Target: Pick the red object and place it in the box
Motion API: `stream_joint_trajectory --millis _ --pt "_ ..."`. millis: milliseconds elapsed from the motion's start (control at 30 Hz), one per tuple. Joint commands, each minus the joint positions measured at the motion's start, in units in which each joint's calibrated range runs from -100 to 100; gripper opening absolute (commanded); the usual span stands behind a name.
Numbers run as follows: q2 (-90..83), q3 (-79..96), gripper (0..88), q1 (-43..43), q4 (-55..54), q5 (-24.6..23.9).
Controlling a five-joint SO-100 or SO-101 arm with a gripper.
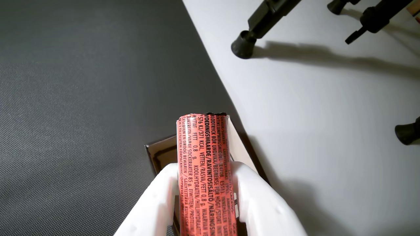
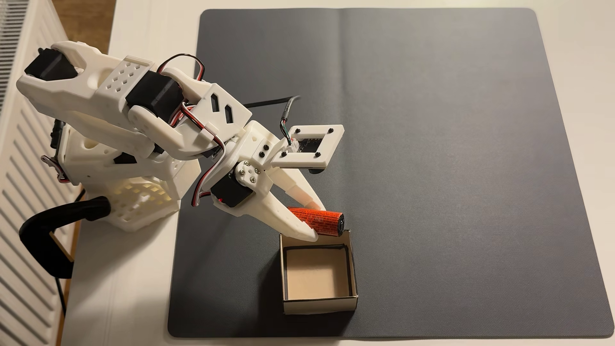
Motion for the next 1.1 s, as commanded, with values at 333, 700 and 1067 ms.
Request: stream_joint_trajectory --millis 333,700,1067 --pt "-0.5 -0.3 10.8 2.0 0.1 -0.3" --pt "-0.5 -0.1 21.7 1.9 -0.5 -0.4" --pt "-0.4 -3.0 9.9 -4.0 0.2 -5.9"
